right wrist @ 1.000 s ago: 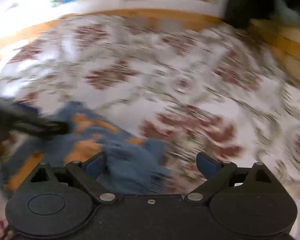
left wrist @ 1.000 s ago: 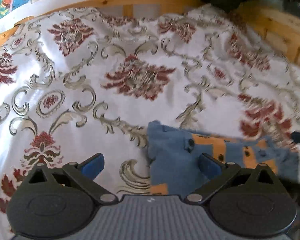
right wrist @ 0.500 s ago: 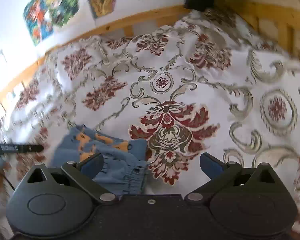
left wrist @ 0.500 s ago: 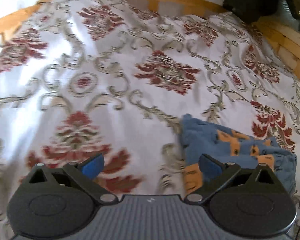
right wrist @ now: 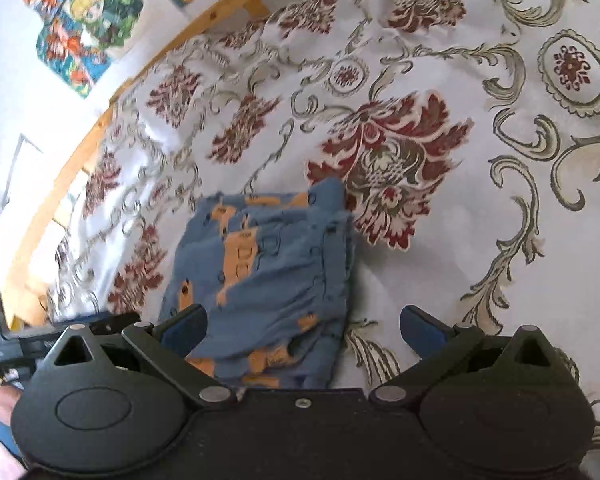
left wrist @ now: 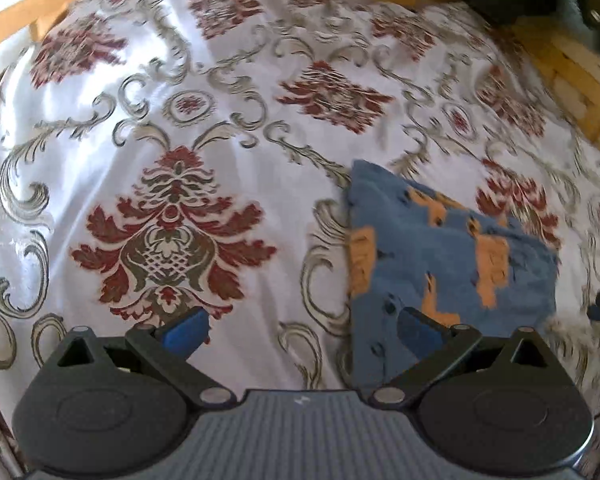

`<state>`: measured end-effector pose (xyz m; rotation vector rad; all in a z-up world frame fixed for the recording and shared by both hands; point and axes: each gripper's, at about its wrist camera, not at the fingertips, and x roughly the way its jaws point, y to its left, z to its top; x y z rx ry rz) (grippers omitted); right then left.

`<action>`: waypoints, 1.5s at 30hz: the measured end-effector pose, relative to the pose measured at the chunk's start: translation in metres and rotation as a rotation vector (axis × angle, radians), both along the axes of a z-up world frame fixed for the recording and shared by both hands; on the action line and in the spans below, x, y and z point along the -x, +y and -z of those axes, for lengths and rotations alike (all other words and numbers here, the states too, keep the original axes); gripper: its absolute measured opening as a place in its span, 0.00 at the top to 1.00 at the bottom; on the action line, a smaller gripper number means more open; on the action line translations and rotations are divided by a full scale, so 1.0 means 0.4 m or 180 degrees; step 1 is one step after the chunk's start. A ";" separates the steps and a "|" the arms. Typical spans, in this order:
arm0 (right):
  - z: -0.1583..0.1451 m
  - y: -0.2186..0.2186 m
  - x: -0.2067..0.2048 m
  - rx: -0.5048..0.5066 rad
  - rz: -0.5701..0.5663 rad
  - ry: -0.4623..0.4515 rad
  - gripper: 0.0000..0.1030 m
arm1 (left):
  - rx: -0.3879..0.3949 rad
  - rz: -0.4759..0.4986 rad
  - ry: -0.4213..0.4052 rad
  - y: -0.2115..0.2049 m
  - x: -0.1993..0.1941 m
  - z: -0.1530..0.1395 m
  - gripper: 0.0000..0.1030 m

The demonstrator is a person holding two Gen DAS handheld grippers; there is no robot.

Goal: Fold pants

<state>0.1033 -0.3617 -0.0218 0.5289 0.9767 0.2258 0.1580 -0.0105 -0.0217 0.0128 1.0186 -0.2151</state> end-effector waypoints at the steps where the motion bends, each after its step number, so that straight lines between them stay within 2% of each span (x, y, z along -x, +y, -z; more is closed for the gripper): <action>1: 0.000 0.004 -0.004 0.0045 -0.0019 0.0012 0.01 | -0.0056 0.0051 -0.0036 -0.010 0.007 -0.003 0.00; 5: 0.000 0.014 -0.029 0.0112 -0.0181 -0.0001 0.01 | -0.0167 0.0151 -0.0134 -0.032 0.020 -0.013 0.00; 8: 0.007 0.003 -0.067 0.0104 -0.0321 -0.0017 0.01 | -0.0077 0.0193 -0.0097 -0.038 0.009 -0.009 0.00; 10: 0.026 -0.014 -0.097 -0.0038 -0.0442 -0.0050 0.01 | 0.0004 0.0301 -0.0057 -0.042 -0.011 -0.004 0.00; 12: 0.050 -0.025 -0.127 -0.0240 -0.0570 -0.0011 0.01 | 0.0100 0.0493 -0.0036 -0.049 -0.037 0.002 0.00; 15: 0.089 -0.028 -0.163 -0.0306 -0.0721 0.0065 0.01 | 0.0314 0.0886 -0.0102 -0.060 -0.076 0.024 0.00; 18: 0.115 -0.027 -0.184 -0.0389 -0.0822 0.0062 0.00 | 0.0478 0.1127 0.0031 -0.073 -0.108 0.070 0.00; 22: 0.126 -0.027 -0.190 -0.0576 -0.0838 -0.0010 0.00 | 0.0623 0.1197 0.0275 -0.076 -0.122 0.118 0.00; 27: 0.136 -0.031 -0.189 -0.0977 -0.0795 0.0066 0.00 | 0.0474 0.1336 0.0209 -0.091 -0.112 0.138 0.00; 30: 0.133 -0.031 -0.184 -0.1012 -0.0751 0.0092 0.01 | 0.0538 0.1334 0.0258 -0.081 -0.121 0.136 0.01; 33: 0.132 -0.029 -0.178 -0.0932 -0.0676 0.0112 0.15 | 0.0695 0.1193 0.0360 -0.058 -0.139 0.130 0.08; 35: 0.131 -0.031 -0.173 -0.0841 -0.0599 0.0135 0.33 | 0.0795 0.1072 0.0416 -0.039 -0.150 0.128 0.15; 36: 0.132 -0.031 -0.171 -0.0798 -0.0569 0.0144 0.37 | 0.0837 0.1022 0.0440 -0.030 -0.155 0.128 0.20; 38: 0.130 -0.035 -0.165 -0.0684 -0.0481 0.0156 0.58 | 0.0944 0.0931 0.0505 -0.015 -0.164 0.128 0.25; 40: 0.129 -0.033 -0.158 -0.0584 -0.0431 0.0151 0.68 | 0.1002 0.0878 0.0565 -0.011 -0.167 0.128 0.33; 41: 0.124 -0.027 -0.154 -0.0525 -0.0429 0.0117 0.72 | 0.1013 0.0877 0.0583 -0.013 -0.167 0.126 0.42; 45: 0.092 0.013 -0.131 -0.0218 -0.0445 -0.0084 0.81 | 0.0946 0.0763 0.0612 -0.025 -0.159 0.117 0.56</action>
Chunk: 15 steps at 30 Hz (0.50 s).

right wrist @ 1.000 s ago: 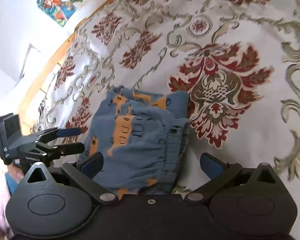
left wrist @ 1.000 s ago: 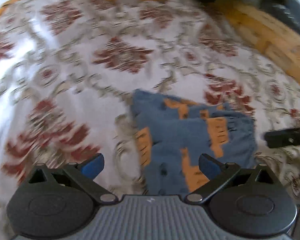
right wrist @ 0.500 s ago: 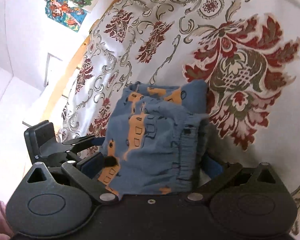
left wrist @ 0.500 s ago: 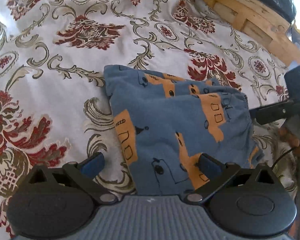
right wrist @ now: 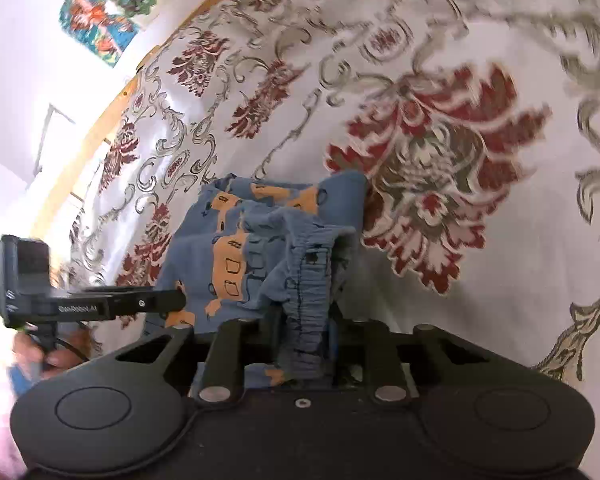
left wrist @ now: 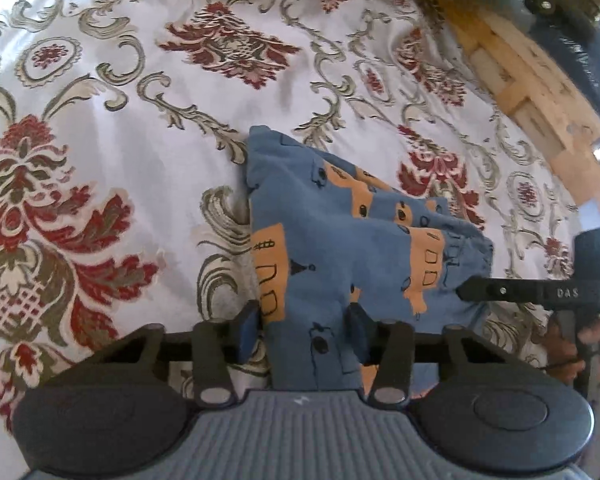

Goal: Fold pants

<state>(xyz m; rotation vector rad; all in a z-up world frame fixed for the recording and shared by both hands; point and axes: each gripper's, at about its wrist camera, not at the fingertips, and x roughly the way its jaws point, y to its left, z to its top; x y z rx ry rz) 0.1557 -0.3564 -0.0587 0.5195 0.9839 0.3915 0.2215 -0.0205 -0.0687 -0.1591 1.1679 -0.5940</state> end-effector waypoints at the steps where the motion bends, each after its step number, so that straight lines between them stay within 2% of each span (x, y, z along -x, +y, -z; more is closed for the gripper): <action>1: -0.009 0.012 0.008 0.0088 0.0002 -0.0068 0.81 | -0.0052 -0.0028 -0.0030 -0.006 0.006 -0.007 0.58; 5: -0.049 0.068 0.040 0.0493 -0.0043 -0.0484 0.83 | -0.0288 -0.0051 -0.0230 -0.036 0.037 -0.038 0.70; 8: -0.066 0.095 0.054 0.0719 -0.0053 -0.0722 0.84 | -0.0378 -0.0052 -0.0378 -0.050 0.056 -0.060 0.79; 15: -0.107 0.142 0.070 0.1143 -0.0137 -0.1316 0.85 | -0.0425 -0.0100 -0.0718 -0.059 0.082 -0.107 0.81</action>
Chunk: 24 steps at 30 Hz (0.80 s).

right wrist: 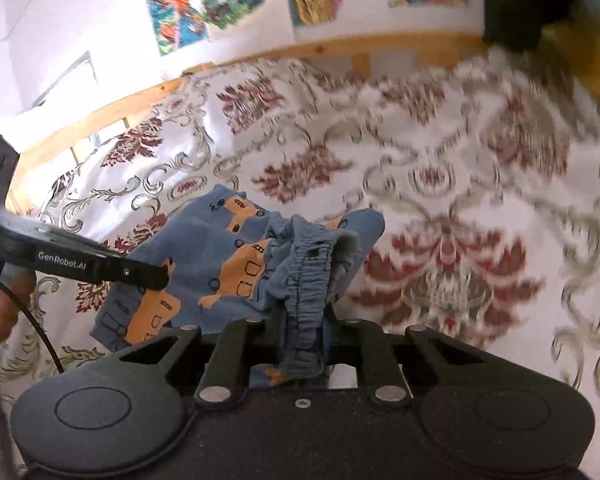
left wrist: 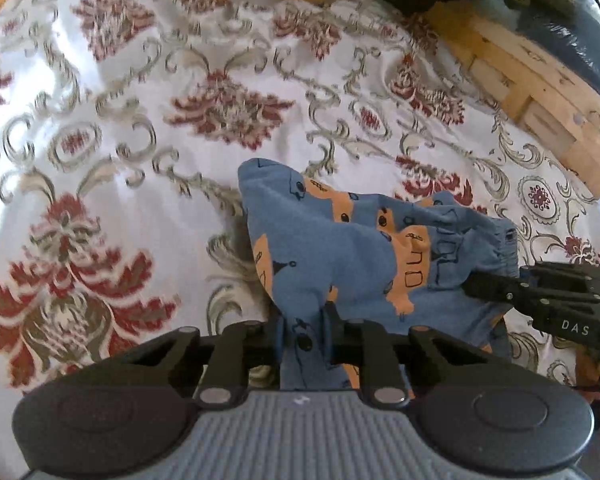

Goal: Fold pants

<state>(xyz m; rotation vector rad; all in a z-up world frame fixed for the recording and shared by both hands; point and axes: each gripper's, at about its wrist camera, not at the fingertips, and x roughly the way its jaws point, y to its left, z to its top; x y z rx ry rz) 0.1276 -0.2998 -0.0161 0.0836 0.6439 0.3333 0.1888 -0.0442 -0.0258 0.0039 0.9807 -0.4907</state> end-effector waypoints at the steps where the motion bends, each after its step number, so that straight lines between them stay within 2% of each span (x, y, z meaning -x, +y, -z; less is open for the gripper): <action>1: -0.007 0.008 0.003 0.0083 -0.0014 -0.0098 0.85 | -0.0021 -0.0002 -0.0068 -0.003 0.003 -0.006 0.81; 4: -0.024 0.033 0.008 0.0347 -0.0044 -0.0396 0.85 | -0.0090 -0.0012 -0.0292 -0.015 0.013 -0.026 0.81; 8: -0.036 0.064 -0.049 0.0559 -0.0012 -0.0650 0.85 | -0.0109 -0.0083 -0.0541 -0.029 0.014 -0.045 0.81; 10: -0.033 0.068 -0.092 0.0567 -0.0020 -0.0620 0.85 | -0.0142 -0.0167 -0.0696 -0.039 -0.002 -0.049 0.81; 12: -0.019 0.066 -0.139 0.0514 -0.0014 -0.0473 0.85 | -0.0111 -0.0256 -0.0750 -0.040 -0.030 -0.051 0.81; 16: 0.035 0.068 -0.218 0.0434 0.0064 -0.0122 0.84 | -0.0028 -0.0357 -0.0606 -0.021 -0.113 -0.018 0.81; 20: 0.075 0.060 -0.261 0.0340 0.0168 0.0089 0.84 | 0.0104 -0.0536 -0.0126 0.009 -0.181 0.071 0.80; 24: 0.096 0.039 -0.260 0.0178 0.0252 0.0192 0.83 | 0.0089 -0.0475 -0.0142 0.016 -0.185 0.085 0.78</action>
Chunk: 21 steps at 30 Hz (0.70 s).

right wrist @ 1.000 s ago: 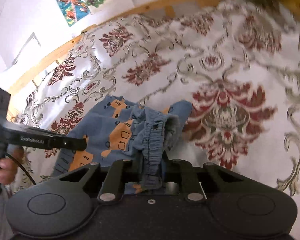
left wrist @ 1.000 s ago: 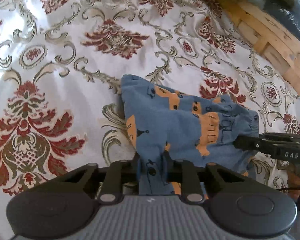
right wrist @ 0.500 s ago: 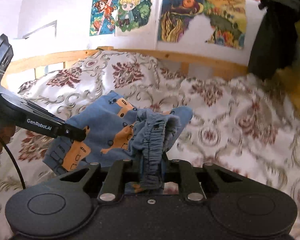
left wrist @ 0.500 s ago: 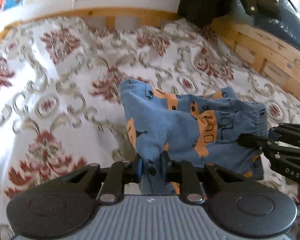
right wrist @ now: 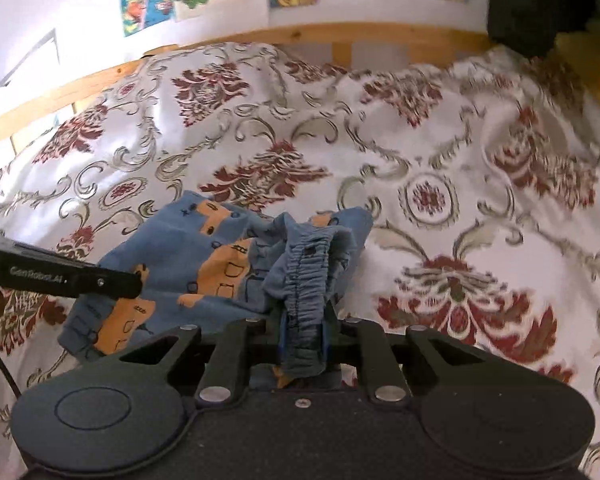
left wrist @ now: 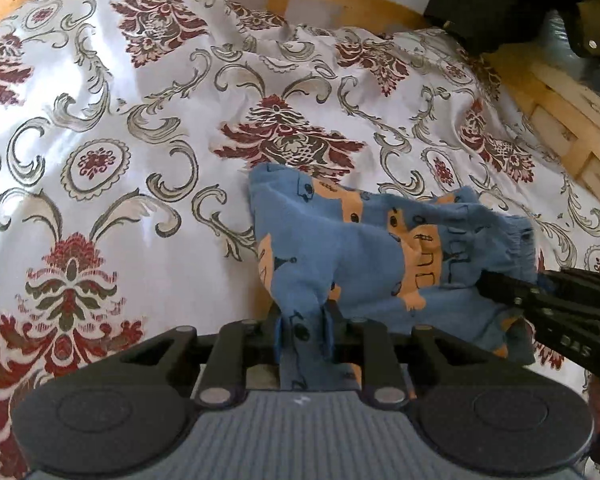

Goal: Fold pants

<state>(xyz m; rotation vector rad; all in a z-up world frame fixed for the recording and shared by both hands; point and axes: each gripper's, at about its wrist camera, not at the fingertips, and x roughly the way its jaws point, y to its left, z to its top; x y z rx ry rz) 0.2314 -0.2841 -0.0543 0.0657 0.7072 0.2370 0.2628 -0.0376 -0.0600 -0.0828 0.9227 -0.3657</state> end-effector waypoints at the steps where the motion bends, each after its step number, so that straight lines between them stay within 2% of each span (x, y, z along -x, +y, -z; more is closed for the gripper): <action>1: 0.000 -0.002 0.001 -0.0018 0.0013 0.0005 0.82 | -0.0003 0.0010 -0.0001 -0.002 0.000 0.001 0.77; 3: -0.001 -0.005 0.004 -0.0029 0.0053 0.0000 0.75 | -0.0005 0.0022 -0.0008 -0.003 -0.001 0.003 0.74; 5: -0.002 -0.020 0.009 -0.0089 0.0143 0.0007 0.53 | 0.0002 0.0016 -0.0001 -0.001 -0.003 0.006 0.71; 7: -0.005 -0.041 0.024 -0.0168 0.0252 0.0005 0.38 | 0.0004 -0.0014 0.0005 0.003 -0.003 0.001 0.63; 9: -0.021 -0.059 0.051 -0.0232 0.0361 -0.0040 0.34 | 0.0012 -0.0085 -0.0009 0.013 0.003 -0.010 0.46; 11: -0.044 -0.066 0.082 -0.0220 0.0422 -0.0135 0.21 | 0.0005 -0.0140 -0.0046 0.023 0.013 -0.024 0.40; 13: -0.072 -0.064 0.119 -0.0187 0.0465 -0.0265 0.14 | 0.0009 -0.0212 -0.0099 0.034 0.027 -0.043 0.29; 15: -0.099 -0.057 0.157 -0.0168 0.0484 -0.0382 0.09 | 0.0023 -0.0319 -0.0179 0.046 0.051 -0.066 0.14; 17: -0.126 -0.049 0.201 -0.0172 0.0527 -0.0512 0.04 | 0.0043 -0.0434 -0.0242 0.061 0.090 -0.091 0.10; 21: -0.177 -0.025 0.281 -0.0089 0.0484 -0.0811 0.01 | 0.0078 -0.0549 -0.0379 0.080 0.169 -0.142 0.04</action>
